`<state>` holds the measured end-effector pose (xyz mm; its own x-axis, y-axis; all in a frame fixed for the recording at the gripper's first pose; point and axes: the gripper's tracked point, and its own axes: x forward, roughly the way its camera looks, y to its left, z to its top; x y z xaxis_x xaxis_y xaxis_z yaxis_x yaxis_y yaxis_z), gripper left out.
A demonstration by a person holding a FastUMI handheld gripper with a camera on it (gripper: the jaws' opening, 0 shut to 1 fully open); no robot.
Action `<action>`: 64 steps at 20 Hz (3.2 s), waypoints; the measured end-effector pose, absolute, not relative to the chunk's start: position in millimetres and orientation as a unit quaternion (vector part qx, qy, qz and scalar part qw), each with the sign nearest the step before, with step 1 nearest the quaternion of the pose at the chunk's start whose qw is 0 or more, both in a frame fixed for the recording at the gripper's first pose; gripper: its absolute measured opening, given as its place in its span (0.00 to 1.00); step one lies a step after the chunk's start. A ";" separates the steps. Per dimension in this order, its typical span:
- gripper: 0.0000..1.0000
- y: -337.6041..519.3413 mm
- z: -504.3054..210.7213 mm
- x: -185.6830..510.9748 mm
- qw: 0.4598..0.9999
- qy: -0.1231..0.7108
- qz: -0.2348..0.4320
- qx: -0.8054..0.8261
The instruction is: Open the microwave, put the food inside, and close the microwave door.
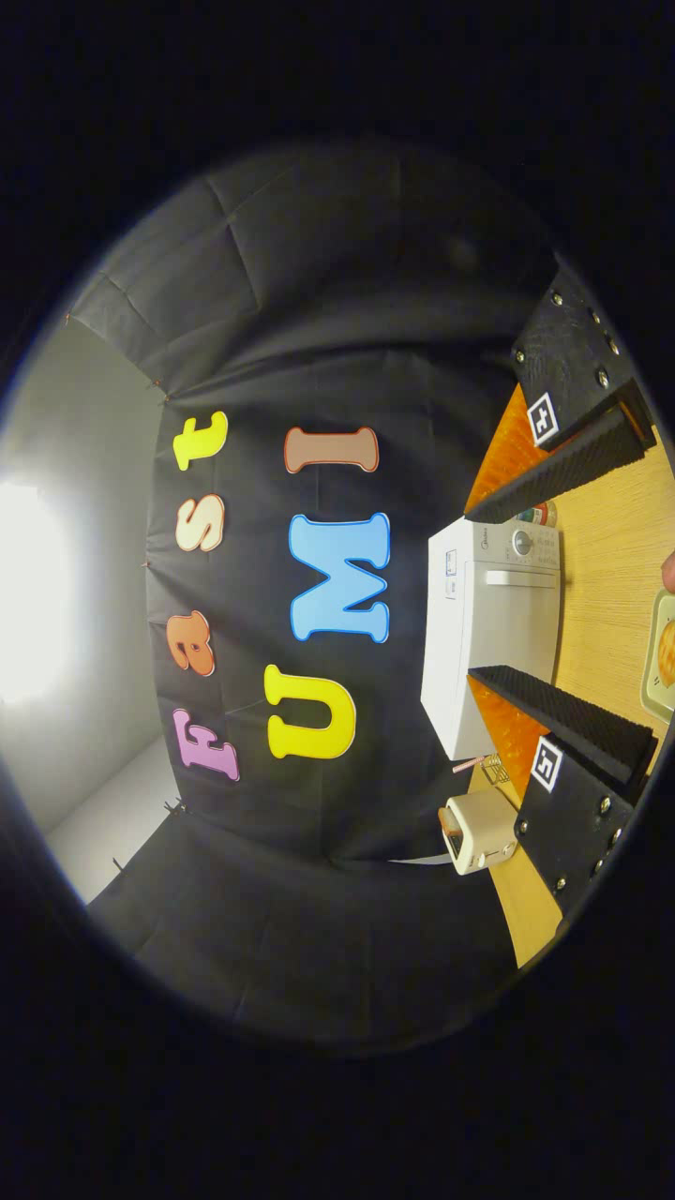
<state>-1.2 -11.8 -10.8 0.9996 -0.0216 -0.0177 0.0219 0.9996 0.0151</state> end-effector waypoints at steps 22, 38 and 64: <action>0.97 -23.4 -116.5 157.6 0.997 0.073 0.013 0.024; 0.70 -31.4 -236.1 246.1 0.985 0.171 0.008 0.015; 0.10 -11.1 -229.9 180.2 0.977 0.214 -0.014 0.004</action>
<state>180.2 -11.1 -229.9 0.9080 -0.0252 -0.4182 0.0282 0.9996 0.0012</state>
